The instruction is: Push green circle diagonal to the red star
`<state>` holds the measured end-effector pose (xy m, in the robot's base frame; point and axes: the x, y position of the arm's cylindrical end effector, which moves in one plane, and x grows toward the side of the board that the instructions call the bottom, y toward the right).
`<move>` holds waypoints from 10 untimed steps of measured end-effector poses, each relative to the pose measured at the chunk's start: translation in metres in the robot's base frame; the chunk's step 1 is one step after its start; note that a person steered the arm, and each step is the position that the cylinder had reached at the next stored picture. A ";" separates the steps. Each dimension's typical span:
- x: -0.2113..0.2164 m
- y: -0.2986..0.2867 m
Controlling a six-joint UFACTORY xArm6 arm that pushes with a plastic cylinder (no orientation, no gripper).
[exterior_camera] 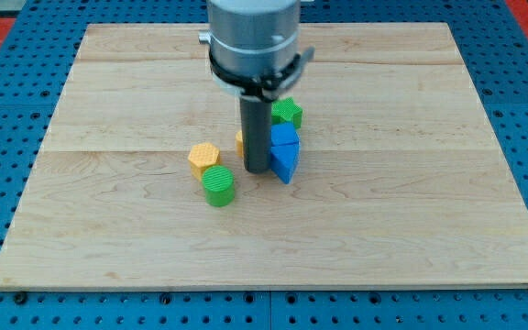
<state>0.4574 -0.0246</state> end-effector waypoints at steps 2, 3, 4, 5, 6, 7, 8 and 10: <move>0.038 -0.012; 0.072 0.025; 0.072 -0.033; 0.029 -0.101; -0.033 -0.179; -0.032 -0.190; 0.058 -0.176; 0.031 -0.051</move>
<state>0.4883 -0.0753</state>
